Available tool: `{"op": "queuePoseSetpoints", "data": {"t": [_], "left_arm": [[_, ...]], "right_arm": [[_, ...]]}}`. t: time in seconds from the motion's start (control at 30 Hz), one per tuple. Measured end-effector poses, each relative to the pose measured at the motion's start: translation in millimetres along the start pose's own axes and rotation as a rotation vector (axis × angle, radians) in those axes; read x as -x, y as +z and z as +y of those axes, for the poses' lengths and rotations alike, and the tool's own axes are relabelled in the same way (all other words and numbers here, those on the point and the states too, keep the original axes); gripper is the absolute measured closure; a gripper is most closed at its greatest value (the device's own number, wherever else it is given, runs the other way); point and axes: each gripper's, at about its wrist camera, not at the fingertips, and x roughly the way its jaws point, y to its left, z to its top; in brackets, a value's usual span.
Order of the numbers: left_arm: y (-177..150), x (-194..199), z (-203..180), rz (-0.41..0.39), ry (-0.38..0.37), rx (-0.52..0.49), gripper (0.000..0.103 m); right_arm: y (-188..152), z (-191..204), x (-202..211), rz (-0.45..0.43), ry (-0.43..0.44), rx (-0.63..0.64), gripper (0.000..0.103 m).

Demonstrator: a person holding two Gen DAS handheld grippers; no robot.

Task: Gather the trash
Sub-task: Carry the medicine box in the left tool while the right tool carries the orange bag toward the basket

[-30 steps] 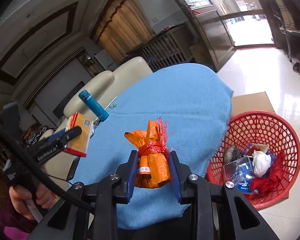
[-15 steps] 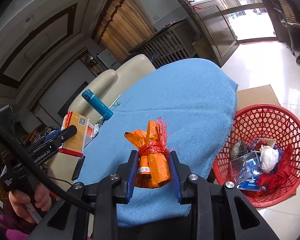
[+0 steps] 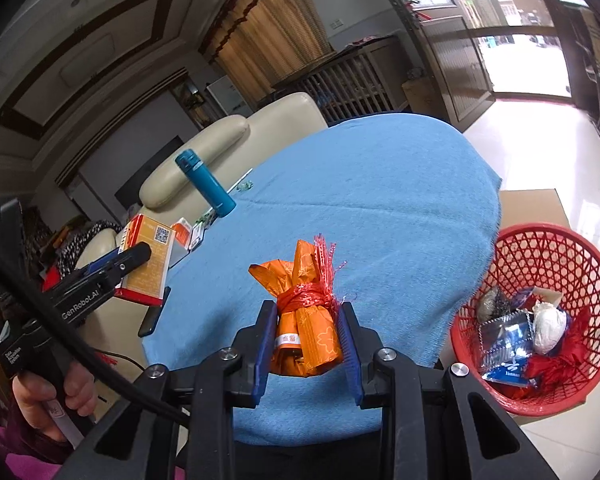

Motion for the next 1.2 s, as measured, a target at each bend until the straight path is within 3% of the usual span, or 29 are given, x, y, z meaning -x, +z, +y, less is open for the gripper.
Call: {"op": "queuePoseSetpoints", "data": {"t": [0.33, 0.5, 0.67, 0.87, 1.2], "left_arm": [[-4, 7, 19, -0.016, 0.035, 0.022, 0.054], [-4, 4, 18, -0.007, 0.041, 0.012, 0.054], [-2, 2, 14, -0.001, 0.049, -0.007, 0.054], [2, 0, 3, 0.004, 0.047, -0.035, 0.054], [2, -7, -17, 0.022, 0.026, -0.085, 0.054]], "right_arm": [[2, 32, -8, 0.013, 0.011, 0.096, 0.07], [21, 37, -18, -0.001, 0.001, 0.133, 0.07], [37, 35, -29, -0.013, 0.029, 0.091, 0.07], [23, 24, -36, 0.016, 0.036, 0.05, 0.07], [23, 1, -23, -0.028, 0.039, -0.02, 0.07]]}}
